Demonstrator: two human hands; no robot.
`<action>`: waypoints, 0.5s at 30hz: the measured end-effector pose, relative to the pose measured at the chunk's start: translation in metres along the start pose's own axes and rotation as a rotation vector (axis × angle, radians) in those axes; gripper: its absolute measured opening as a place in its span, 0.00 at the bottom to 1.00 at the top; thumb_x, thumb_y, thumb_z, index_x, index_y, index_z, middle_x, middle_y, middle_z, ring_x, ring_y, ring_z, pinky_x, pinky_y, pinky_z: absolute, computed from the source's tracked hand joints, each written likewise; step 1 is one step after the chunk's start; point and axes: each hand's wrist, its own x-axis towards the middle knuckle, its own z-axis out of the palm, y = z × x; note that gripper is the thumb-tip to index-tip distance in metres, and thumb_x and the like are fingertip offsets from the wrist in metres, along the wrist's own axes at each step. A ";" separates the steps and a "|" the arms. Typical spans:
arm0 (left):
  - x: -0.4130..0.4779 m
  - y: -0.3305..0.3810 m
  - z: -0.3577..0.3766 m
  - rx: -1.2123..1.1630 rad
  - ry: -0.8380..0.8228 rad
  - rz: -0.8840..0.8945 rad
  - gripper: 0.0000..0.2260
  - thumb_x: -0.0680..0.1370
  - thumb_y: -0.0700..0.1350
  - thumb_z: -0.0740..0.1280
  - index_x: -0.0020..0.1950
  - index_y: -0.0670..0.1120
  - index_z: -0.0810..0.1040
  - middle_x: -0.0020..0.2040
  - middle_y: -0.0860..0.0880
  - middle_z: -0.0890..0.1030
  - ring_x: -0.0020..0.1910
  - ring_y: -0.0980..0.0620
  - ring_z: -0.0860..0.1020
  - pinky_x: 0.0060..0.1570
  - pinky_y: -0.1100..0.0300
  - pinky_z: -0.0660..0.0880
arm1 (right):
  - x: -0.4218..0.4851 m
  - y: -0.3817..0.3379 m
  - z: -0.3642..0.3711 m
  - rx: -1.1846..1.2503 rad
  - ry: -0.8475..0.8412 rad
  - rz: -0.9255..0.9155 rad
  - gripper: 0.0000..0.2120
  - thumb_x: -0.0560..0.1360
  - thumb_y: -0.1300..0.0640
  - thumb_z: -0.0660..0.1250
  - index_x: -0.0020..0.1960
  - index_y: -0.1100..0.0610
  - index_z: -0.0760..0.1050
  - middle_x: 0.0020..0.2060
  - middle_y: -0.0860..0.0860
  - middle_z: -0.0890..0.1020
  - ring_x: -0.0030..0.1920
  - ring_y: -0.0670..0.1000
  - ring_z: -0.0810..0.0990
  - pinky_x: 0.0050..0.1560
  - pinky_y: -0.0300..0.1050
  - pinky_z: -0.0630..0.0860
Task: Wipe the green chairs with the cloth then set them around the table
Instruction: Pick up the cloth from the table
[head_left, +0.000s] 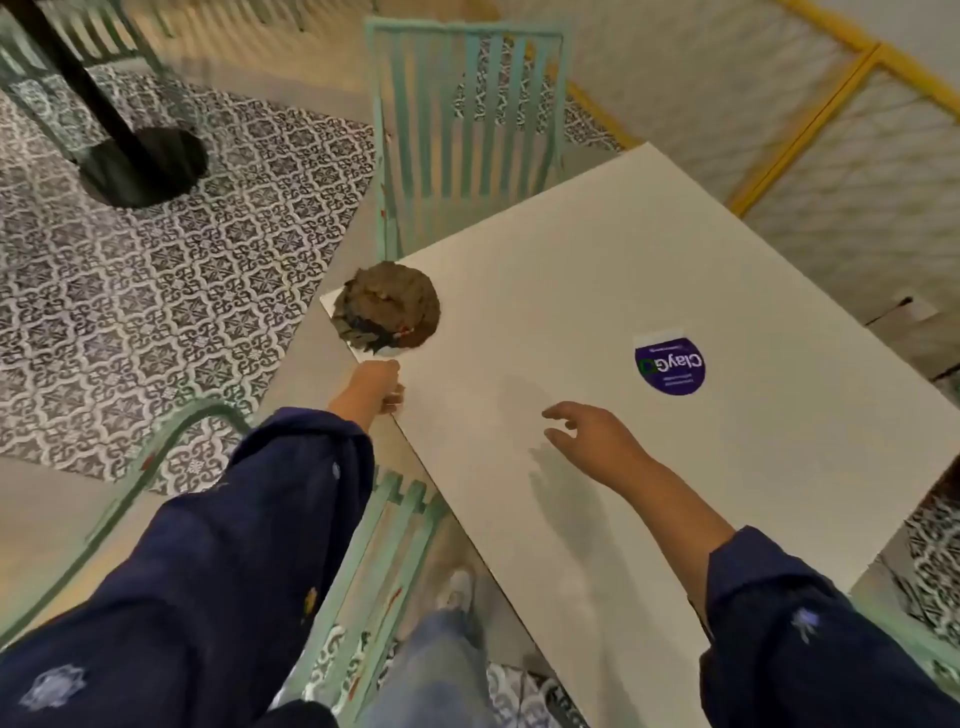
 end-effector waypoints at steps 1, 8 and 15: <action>0.006 0.006 0.000 -0.009 0.017 -0.023 0.17 0.80 0.45 0.56 0.66 0.39 0.67 0.35 0.45 0.74 0.30 0.50 0.72 0.28 0.59 0.72 | 0.006 0.000 -0.003 0.003 0.002 0.013 0.16 0.78 0.51 0.62 0.65 0.51 0.73 0.64 0.48 0.77 0.62 0.50 0.75 0.57 0.40 0.69; 0.065 0.026 0.012 -0.157 0.013 -0.075 0.17 0.81 0.51 0.55 0.38 0.42 0.69 0.24 0.47 0.74 0.20 0.51 0.71 0.19 0.66 0.69 | 0.031 0.010 -0.008 0.017 -0.002 0.049 0.16 0.78 0.53 0.62 0.65 0.52 0.72 0.64 0.50 0.76 0.62 0.50 0.75 0.56 0.38 0.67; 0.027 0.049 0.026 0.019 0.162 0.229 0.07 0.79 0.46 0.56 0.43 0.47 0.69 0.35 0.51 0.70 0.31 0.55 0.67 0.43 0.56 0.70 | 0.033 0.012 -0.001 0.154 0.022 0.078 0.15 0.78 0.53 0.63 0.64 0.52 0.74 0.62 0.50 0.78 0.60 0.50 0.77 0.57 0.39 0.70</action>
